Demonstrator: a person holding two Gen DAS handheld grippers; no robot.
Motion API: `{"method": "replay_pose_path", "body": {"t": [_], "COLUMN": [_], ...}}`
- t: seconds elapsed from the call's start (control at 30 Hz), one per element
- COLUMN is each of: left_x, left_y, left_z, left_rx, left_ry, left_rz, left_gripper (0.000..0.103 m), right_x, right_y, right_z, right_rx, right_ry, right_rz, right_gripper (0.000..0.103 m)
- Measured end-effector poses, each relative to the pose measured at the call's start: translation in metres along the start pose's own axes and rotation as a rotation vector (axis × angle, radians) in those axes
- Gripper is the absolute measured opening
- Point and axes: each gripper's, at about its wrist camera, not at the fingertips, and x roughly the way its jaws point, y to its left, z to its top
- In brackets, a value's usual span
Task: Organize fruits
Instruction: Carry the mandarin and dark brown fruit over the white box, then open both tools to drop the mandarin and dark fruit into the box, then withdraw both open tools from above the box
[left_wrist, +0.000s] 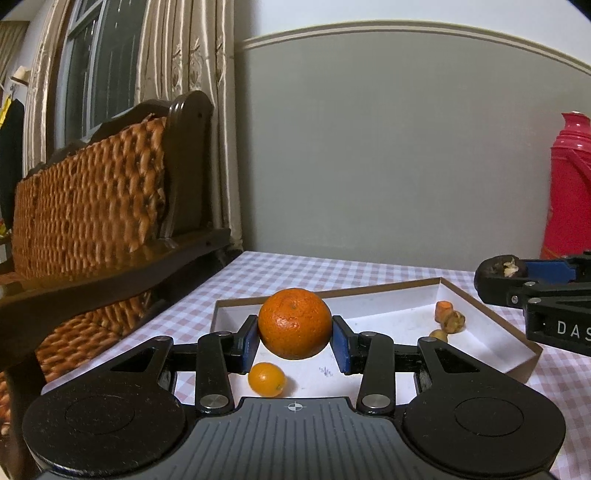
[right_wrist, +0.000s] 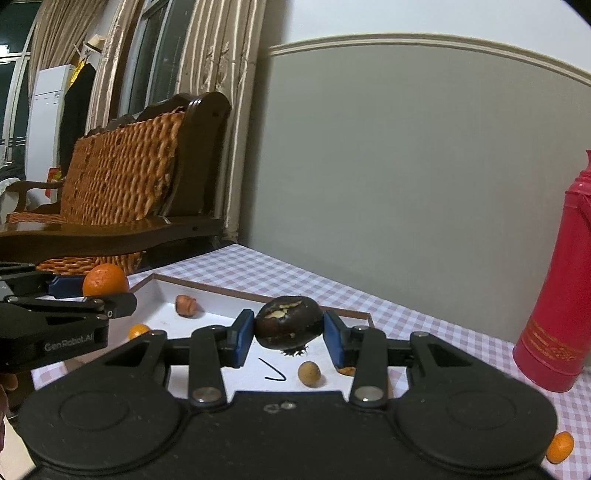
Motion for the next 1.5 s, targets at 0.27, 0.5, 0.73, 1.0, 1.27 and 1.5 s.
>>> {"method": "replay_pose_path", "body": {"t": [0.27, 0.5, 0.73, 1.0, 1.27, 1.5], "left_x": [0.023, 0.039, 0.056, 0.055, 0.05, 0.045], "left_y": [0.005, 0.012, 0.018, 0.032, 0.036, 0.037], "left_z": [0.004, 0.006, 0.008, 0.007, 0.007, 0.002], "left_rx": [-0.009, -0.023, -0.026, -0.063, -0.052, -0.05], "left_ry": [0.025, 0.051, 0.071, -0.017, -0.013, 0.003], "left_rz": [-0.002, 0.009, 0.026, 0.085, 0.084, 0.08], "left_gripper": [0.041, 0.041, 0.041, 0.103, 0.103, 0.103], "right_x": [0.021, 0.045, 0.067, 0.086, 0.076, 0.066], "right_y": [-0.011, -0.021, -0.026, -0.029, -0.031, -0.035], "right_z": [-0.002, 0.001, 0.001, -0.007, -0.008, -0.007], "right_rx": [0.014, 0.033, 0.044, 0.016, 0.02, 0.024], "right_ry": [0.025, 0.043, 0.07, 0.08, 0.068, 0.062], "right_rz": [-0.007, -0.014, 0.001, -0.063, -0.078, -0.098], "right_gripper": [0.032, 0.032, 0.032, 0.096, 0.096, 0.096]}}
